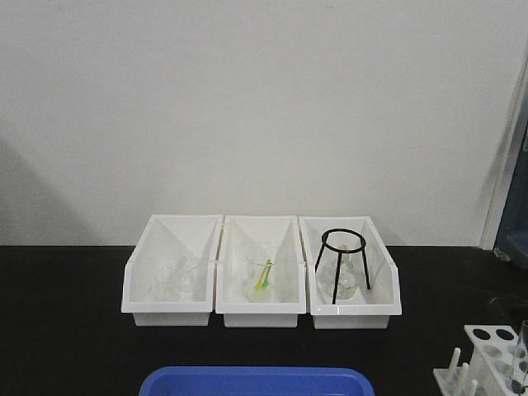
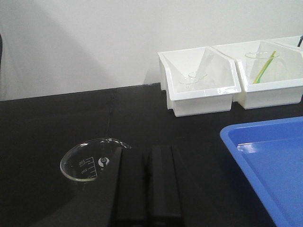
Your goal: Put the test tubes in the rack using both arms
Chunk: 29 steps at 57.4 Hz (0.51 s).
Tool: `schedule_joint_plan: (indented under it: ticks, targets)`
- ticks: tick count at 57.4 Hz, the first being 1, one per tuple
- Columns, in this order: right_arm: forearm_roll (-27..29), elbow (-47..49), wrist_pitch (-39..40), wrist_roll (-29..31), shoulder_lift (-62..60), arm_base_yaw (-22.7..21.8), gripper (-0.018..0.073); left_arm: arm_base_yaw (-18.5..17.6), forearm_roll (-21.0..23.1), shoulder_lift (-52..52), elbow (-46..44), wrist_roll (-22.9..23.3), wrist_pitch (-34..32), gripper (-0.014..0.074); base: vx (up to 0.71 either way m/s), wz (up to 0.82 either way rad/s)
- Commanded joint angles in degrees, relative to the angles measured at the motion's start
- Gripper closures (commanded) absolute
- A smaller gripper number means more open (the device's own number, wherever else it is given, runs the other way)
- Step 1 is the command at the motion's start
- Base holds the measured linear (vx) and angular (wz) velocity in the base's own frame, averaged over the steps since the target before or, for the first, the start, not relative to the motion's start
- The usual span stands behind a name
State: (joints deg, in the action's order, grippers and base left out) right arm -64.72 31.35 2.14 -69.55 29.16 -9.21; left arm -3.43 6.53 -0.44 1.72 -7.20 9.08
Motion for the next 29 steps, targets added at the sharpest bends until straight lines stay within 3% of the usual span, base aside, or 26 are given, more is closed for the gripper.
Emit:
schedule_joint_plan:
  ticks: [1,6,19,24,29]
  targets:
    - [4.6,-0.8,2.4,3.7,-0.8,2.2,0.0567,0.1,0.6,-0.6,1.3,0.4,-4.6,0.0615,0.0,0.0]
    - [16.0,-5.4,2.2,14.2,-2.9,4.8,0.0567,0.1,0.6,-0.6,1.3,0.4,-4.6,0.0615,0.0,0.0]
    - [58.6,-17.6,-3.8,56.3,-11.3,8.4,0.0567,0.1,0.6,-0.6,1.3,0.4,-4.6,0.0615,0.0,0.0]
    - [63.6,-21.5,-8.5,67.1,-16.4,8.4,0.0567,0.1,0.6,-0.6,1.3,0.4,-4.6,0.0615,0.0,0.0]
    - [63.6,-25.8,-11.3,69.5,-23.0,8.4,0.0567,0.1,0.6,-0.6,1.3,0.4,-4.6,0.0615,0.0,0.0]
